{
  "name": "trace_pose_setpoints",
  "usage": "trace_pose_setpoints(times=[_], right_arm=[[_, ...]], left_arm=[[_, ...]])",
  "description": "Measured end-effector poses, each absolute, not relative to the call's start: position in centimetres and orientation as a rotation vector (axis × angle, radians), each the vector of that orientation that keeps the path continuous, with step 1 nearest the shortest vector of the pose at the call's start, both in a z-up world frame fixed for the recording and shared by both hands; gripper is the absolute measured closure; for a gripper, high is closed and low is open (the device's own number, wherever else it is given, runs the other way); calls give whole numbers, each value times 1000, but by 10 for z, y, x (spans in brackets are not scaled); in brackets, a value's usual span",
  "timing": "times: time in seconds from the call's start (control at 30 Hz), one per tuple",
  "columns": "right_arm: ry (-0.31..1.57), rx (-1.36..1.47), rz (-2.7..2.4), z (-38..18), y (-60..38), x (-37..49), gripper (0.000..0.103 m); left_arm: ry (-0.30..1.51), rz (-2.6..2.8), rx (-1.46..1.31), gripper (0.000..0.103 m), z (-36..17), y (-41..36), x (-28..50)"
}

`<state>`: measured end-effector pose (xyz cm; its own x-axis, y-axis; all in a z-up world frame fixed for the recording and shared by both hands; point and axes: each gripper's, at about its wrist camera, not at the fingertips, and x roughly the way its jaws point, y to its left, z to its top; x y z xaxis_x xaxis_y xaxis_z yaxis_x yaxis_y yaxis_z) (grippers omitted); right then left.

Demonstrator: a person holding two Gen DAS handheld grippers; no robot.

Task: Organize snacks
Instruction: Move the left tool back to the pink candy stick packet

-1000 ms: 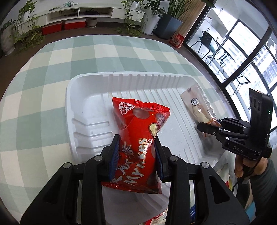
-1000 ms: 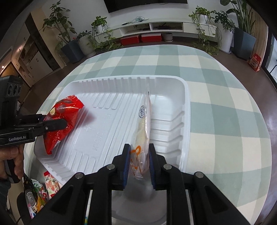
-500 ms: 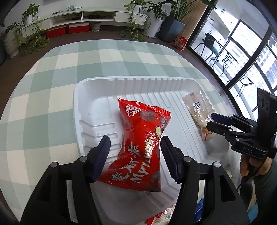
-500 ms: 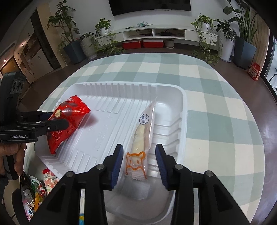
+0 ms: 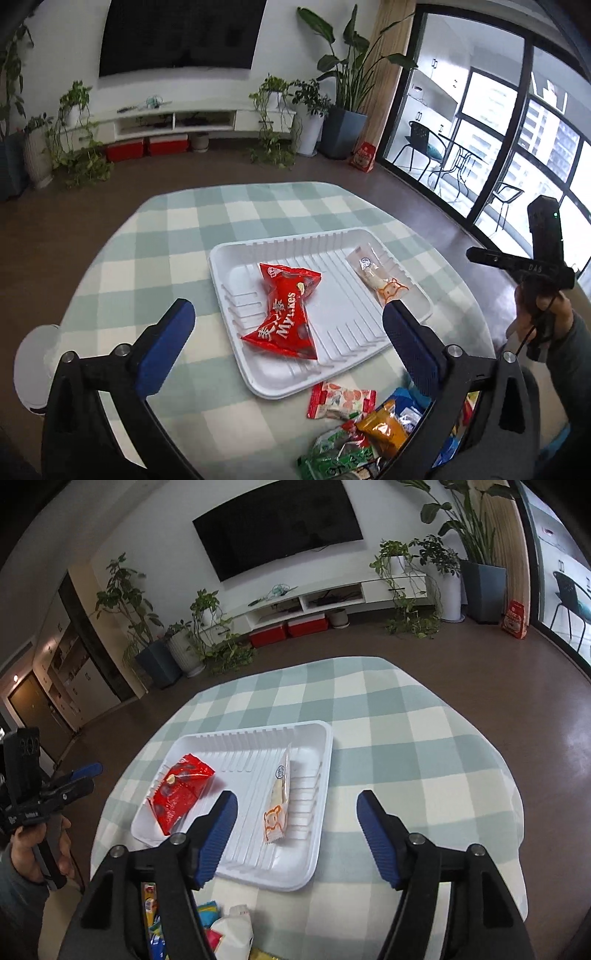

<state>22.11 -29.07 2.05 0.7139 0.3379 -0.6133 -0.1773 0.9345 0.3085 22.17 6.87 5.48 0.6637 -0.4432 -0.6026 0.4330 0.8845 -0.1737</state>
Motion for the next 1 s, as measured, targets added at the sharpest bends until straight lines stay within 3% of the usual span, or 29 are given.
trace_pose_setpoints(times=[0.1,0.23,0.5,0.7,1.0], right_arm=[[705,317,294,20,-303,186,16],[739,366,319,9,-303,135,15],[763,304,240,-27,-260,52,26],[737,256,279,-32,-233,24,27],[750,264,293,-35,-233,19,27]], left_arm=[[696,-483,26,0,64,80,184],[714,-428,-8,0,64,95,123],[817,-202,-149,0,12,77,17],[966,6,-157,0,-42,51,-3],[1088,113,-86,1,-71,18,20]])
